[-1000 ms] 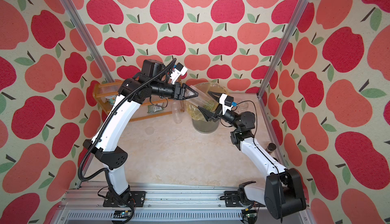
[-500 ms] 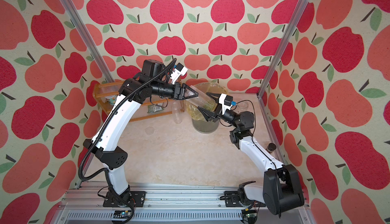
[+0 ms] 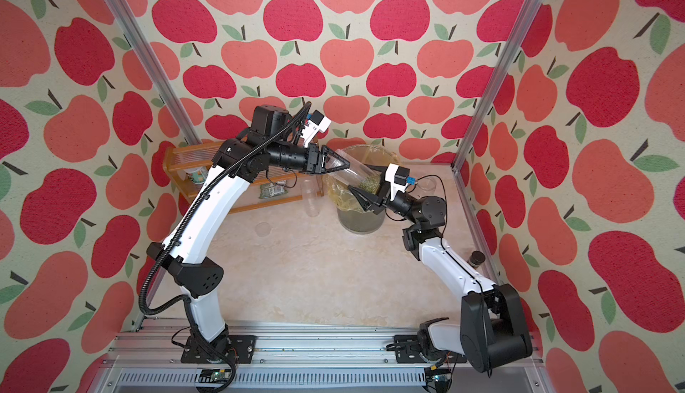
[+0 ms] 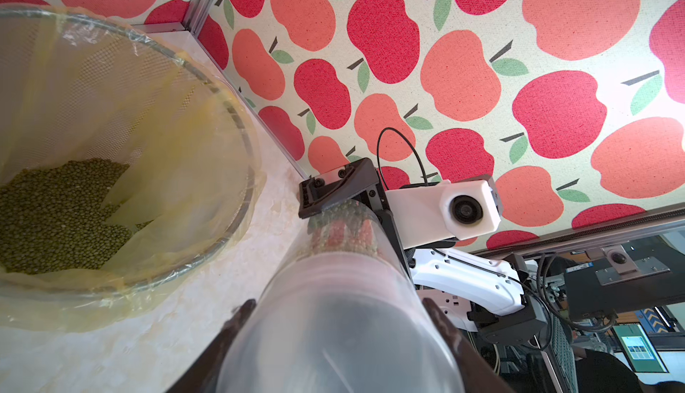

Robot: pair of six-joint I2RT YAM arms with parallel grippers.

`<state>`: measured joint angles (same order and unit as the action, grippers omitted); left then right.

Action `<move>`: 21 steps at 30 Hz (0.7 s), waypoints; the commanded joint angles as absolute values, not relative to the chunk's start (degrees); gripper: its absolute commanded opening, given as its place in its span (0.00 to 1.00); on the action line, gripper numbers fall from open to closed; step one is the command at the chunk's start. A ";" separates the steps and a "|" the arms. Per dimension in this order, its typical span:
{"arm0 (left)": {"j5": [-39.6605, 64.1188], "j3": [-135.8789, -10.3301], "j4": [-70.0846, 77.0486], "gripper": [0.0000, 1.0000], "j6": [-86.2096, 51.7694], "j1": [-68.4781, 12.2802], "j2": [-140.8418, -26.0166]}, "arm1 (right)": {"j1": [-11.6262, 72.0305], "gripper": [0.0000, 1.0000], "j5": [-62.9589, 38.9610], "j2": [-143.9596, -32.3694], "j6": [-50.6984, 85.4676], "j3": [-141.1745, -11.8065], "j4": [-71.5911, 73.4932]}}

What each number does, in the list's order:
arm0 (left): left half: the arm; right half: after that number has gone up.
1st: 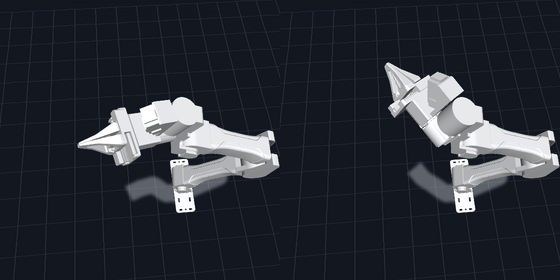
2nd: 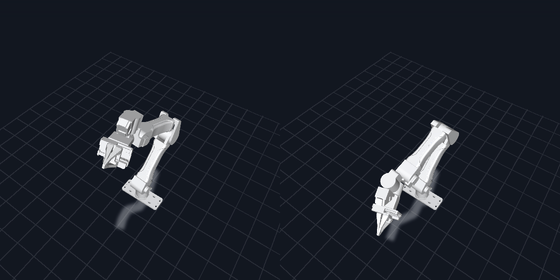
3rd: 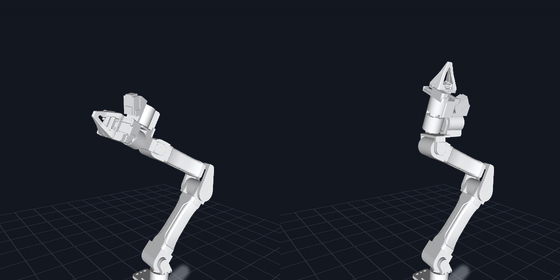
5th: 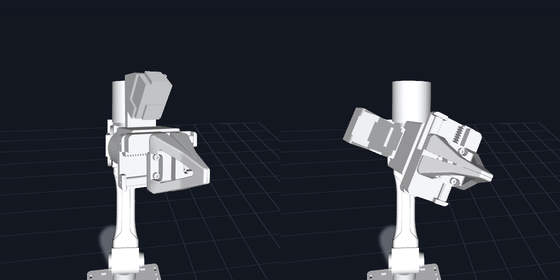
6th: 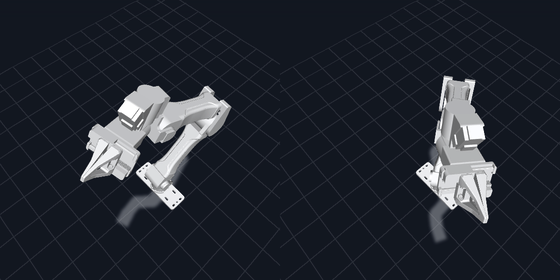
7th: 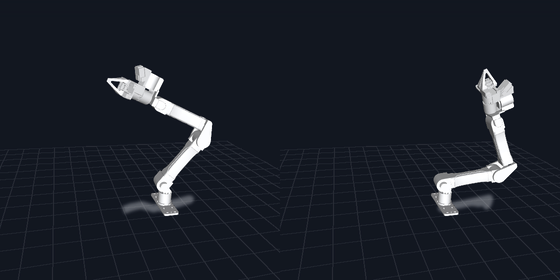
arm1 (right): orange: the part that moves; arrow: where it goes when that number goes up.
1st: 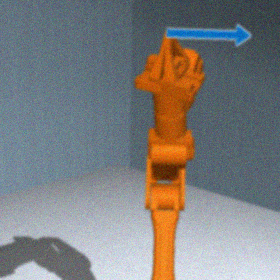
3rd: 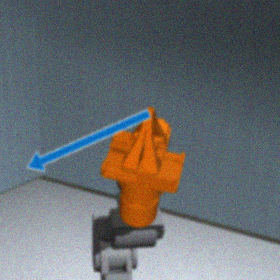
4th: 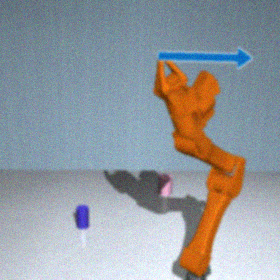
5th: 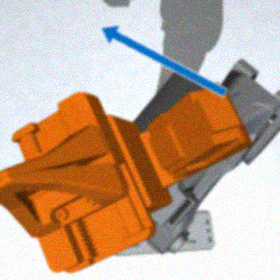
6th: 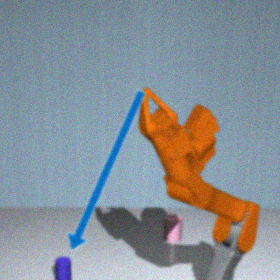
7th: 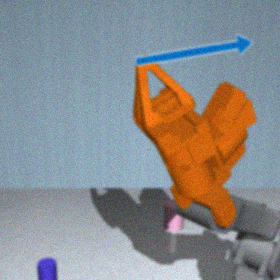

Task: Empty moldy mung beans from jars
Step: Pick up the jar from the center of the board.

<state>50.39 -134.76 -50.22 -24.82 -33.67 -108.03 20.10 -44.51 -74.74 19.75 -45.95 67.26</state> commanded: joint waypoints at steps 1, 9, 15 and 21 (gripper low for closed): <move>54.19 -132.42 -49.49 0.43 -26.16 -33.93 -106.66 | 19.59 0.66 -42.44 -75.10 21.44 -47.77 69.39; 54.24 -133.26 -47.60 0.43 -27.26 -33.91 -107.71 | 19.59 0.56 -41.69 -75.82 22.51 -48.10 69.70; 50.76 -132.33 -48.08 0.77 -26.59 -33.99 -106.78 | 19.60 0.54 -39.87 -75.20 23.85 -47.40 69.93; 40.16 -123.67 -40.76 0.89 -21.61 -36.08 -99.49 | 19.64 0.53 -38.23 -74.50 27.19 -46.12 70.18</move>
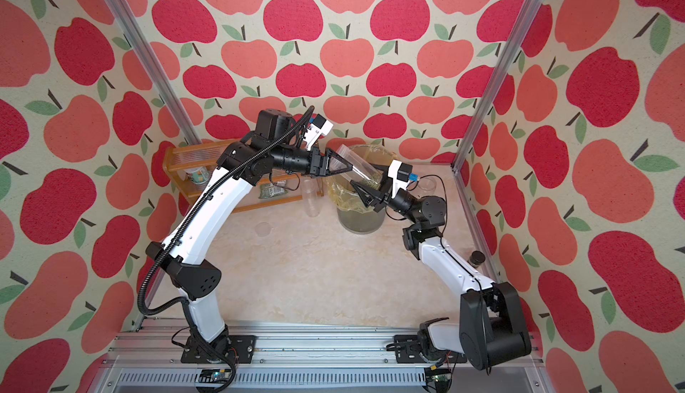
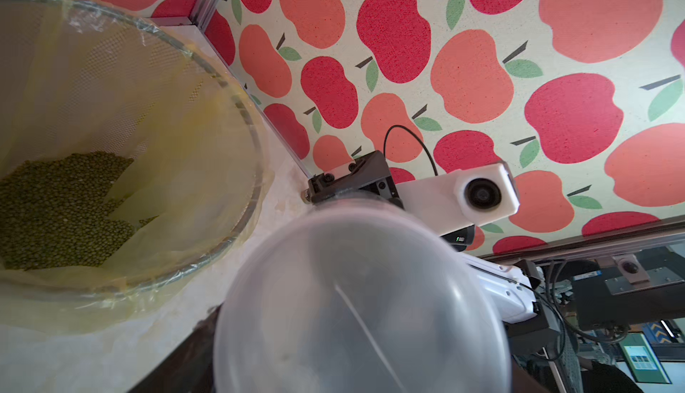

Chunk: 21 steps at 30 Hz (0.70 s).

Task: Empty moldy mung beans from jars
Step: Pick up the jar from the center of the board, then unscrew the lid from the jar.

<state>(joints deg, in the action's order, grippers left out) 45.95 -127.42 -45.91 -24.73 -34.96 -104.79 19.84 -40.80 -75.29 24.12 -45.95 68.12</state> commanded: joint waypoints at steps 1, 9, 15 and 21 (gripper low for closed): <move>38.08 -119.82 -36.97 0.90 -21.36 -36.75 -97.27 | 19.60 0.53 -37.74 -74.08 27.65 -45.66 70.05; 20.09 -84.30 5.13 0.97 -26.37 -40.74 -80.44 | 20.77 0.54 -35.34 -69.41 27.11 -44.47 63.67; 15.25 -75.84 18.89 0.96 -29.36 -41.20 -80.14 | 22.59 0.56 -37.54 -68.74 26.87 -45.10 60.62; 15.61 -72.59 26.99 0.95 -31.12 -40.56 -79.72 | 24.78 0.56 -37.53 -67.50 23.08 -45.05 55.84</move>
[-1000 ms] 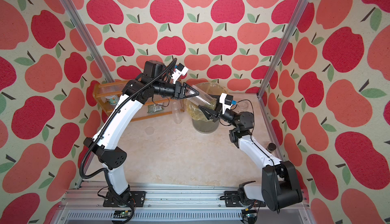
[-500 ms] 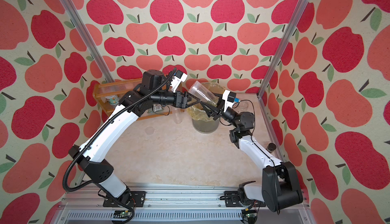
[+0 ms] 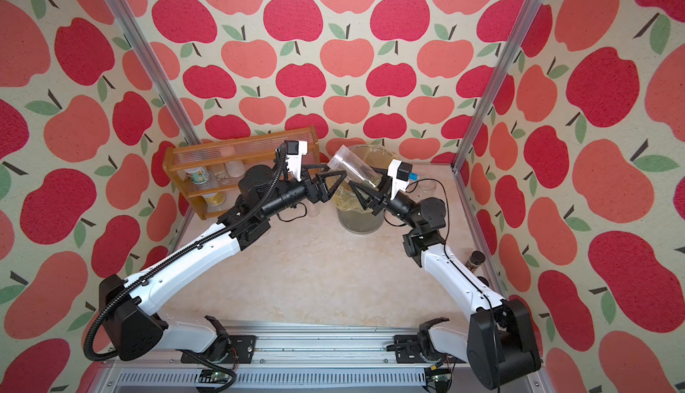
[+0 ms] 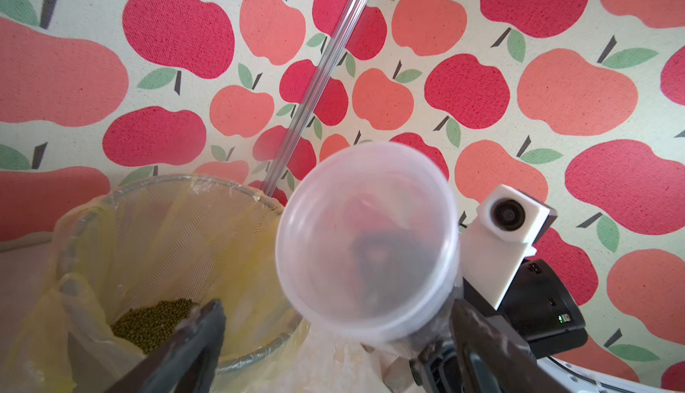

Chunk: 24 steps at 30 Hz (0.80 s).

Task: Empty moldy mung beans from jars
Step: Unscrew the lid from the jar.

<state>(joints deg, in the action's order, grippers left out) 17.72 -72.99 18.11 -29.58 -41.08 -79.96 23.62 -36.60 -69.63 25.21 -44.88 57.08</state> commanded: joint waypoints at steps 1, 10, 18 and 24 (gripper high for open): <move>16.34 -72.08 28.09 0.95 -31.19 -40.43 -79.67 | 24.88 0.55 -37.53 -67.50 23.19 -45.01 55.89; 20.03 -69.36 35.25 0.77 -37.28 -37.73 -80.52 | 25.40 0.55 -36.93 -68.83 24.74 -43.42 59.36; 24.99 -71.88 37.11 0.65 -42.83 -37.23 -85.10 | 25.58 0.55 -36.56 -70.18 25.42 -43.68 61.32; 25.45 -73.30 38.18 0.59 -48.09 -37.13 -88.32 | 25.58 0.55 -36.17 -70.49 25.32 -43.60 61.61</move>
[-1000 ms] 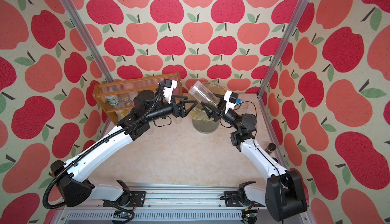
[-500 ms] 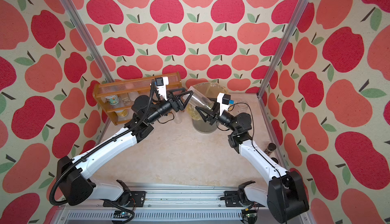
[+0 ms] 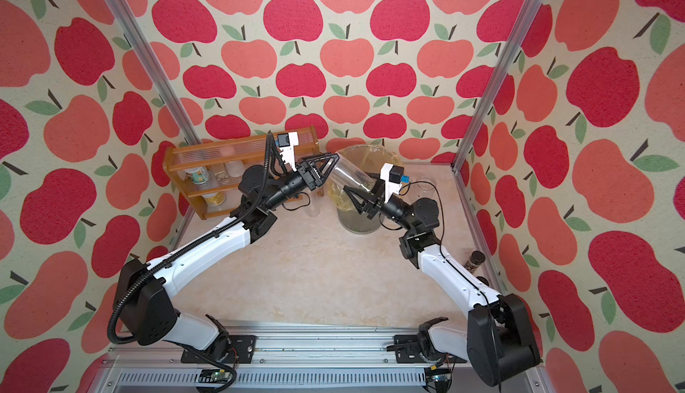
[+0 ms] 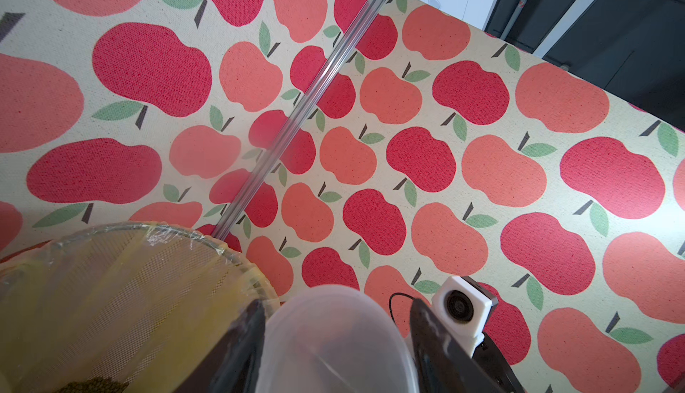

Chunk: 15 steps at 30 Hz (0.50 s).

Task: Empty moldy mung beans from jars
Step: Unscrew the lid from the jar.

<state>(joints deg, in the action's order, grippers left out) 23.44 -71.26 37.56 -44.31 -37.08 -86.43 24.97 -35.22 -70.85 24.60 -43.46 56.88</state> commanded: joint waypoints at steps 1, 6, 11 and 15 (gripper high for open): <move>26.00 -73.91 37.78 0.58 -48.79 -37.09 -88.76 | 25.58 0.54 -36.12 -70.49 25.19 -43.51 61.61; 28.35 -76.04 37.02 0.59 -51.12 -36.67 -90.60 | 25.61 0.54 -35.39 -70.49 24.58 -43.33 61.52; 28.79 -75.44 37.30 0.75 -51.33 -36.74 -89.99 | 25.62 0.54 -33.94 -70.26 23.65 -43.41 61.24; 27.28 -74.03 37.13 0.83 -50.89 -36.55 -88.46 | 25.61 0.54 -33.59 -70.57 24.26 -43.29 62.15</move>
<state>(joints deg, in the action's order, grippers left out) 26.50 -74.87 36.93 -50.74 -36.51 -89.89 25.15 -34.48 -70.96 24.29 -43.35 58.43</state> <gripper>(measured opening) 0.830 0.661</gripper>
